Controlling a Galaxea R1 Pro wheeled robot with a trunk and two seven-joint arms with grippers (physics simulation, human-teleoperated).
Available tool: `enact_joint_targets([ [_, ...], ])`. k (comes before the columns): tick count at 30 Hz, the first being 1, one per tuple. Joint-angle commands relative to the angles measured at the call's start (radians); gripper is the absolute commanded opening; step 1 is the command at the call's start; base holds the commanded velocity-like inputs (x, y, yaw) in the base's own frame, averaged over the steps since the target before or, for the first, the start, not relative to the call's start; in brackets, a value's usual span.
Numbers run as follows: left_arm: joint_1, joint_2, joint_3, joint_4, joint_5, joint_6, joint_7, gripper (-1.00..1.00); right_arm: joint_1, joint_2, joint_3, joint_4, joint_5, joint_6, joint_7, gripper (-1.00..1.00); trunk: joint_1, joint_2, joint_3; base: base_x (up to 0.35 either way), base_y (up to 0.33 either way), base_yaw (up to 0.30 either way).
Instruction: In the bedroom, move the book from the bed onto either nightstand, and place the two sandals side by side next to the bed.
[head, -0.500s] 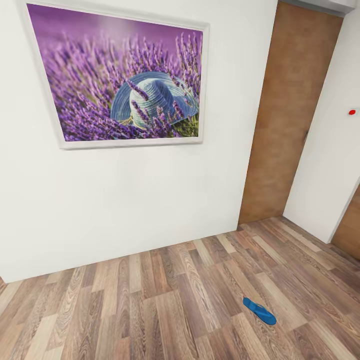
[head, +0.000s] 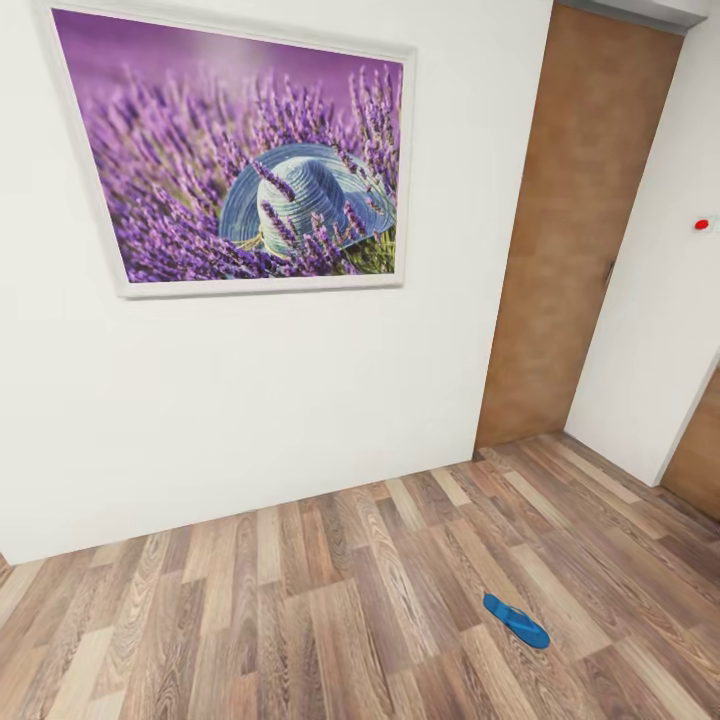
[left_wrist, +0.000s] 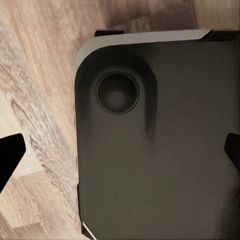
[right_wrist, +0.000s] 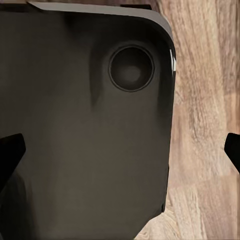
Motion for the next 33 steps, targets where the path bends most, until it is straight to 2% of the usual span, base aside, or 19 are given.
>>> enact_joint_targets([
  [1, 0.001, 0.0, 0.0, -0.007, 0.0, -0.002, 0.001, 1.0, 0.0, 0.0, 0.0, 0.0, -0.001, 0.0, -0.001, 1.0, 0.0, 0.0, -0.001, -0.107, -0.178, 0.0],
  [12, 0.001, 0.001, -0.001, -0.019, 0.001, -0.002, 0.003, 1.0, 0.0, 0.0, 0.0, 0.0, -0.001, -0.001, -0.004, 1.0, 0.0, 0.0, -0.001, -0.175, -0.192, 0.0],
  [23, 0.0, 0.001, -0.002, -0.023, -0.002, -0.003, 0.002, 1.0, 0.0, 0.0, 0.002, 0.0, 0.009, 0.001, -0.006, 1.0, 0.0, 0.0, -0.001, -0.019, -0.015, 0.0],
  [33, -0.002, -0.001, -0.002, -0.036, -0.009, -0.004, 0.0, 1.0, 0.0, 0.0, -0.001, 0.0, 0.0, -0.001, -0.005, 1.0, 0.0, 0.0, -0.001, -0.064, -0.001, 0.009],
])
